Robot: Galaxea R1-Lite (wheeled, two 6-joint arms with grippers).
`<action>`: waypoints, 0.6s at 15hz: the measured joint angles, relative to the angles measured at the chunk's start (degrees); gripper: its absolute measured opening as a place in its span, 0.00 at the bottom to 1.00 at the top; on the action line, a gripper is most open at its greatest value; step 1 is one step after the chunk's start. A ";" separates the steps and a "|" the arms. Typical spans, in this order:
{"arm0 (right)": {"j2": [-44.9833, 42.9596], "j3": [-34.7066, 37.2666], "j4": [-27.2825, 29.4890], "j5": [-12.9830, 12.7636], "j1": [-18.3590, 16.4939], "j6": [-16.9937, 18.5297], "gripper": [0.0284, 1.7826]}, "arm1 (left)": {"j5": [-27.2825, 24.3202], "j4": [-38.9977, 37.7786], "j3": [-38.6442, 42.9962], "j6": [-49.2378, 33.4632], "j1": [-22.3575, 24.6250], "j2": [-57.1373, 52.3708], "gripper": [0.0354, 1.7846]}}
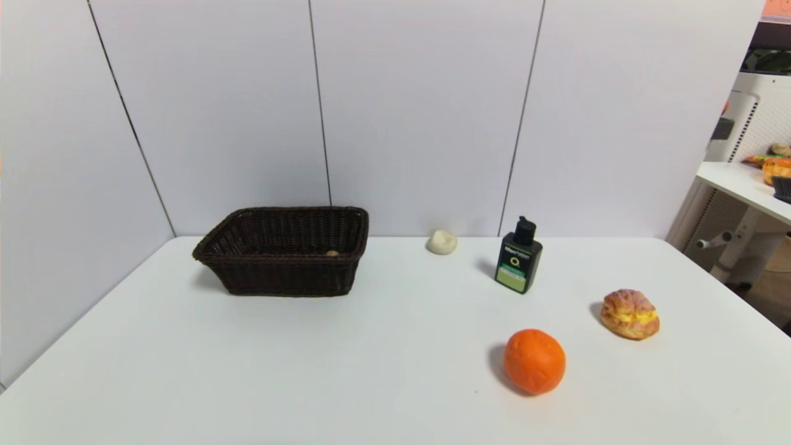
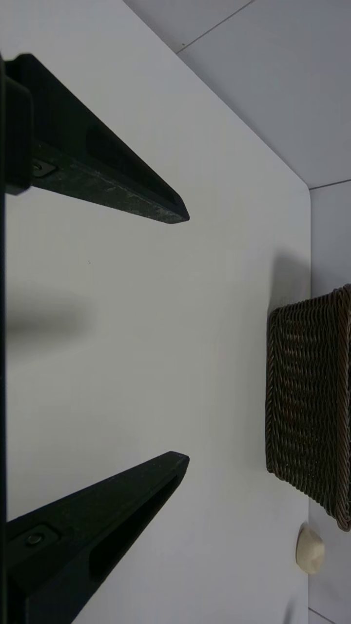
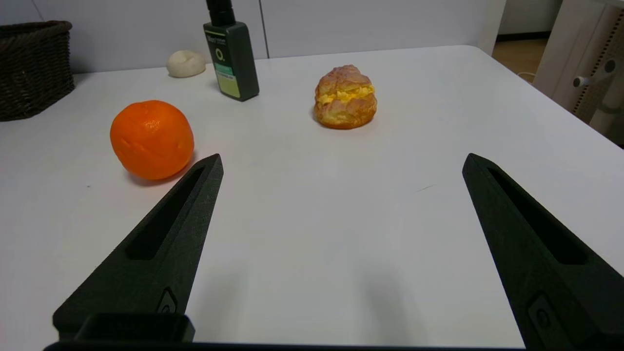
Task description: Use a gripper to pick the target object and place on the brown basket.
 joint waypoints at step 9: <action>0.00 0.00 0.00 0.00 0.00 0.00 0.95 | 0.05 0.01 -0.02 -0.02 0.00 0.00 0.94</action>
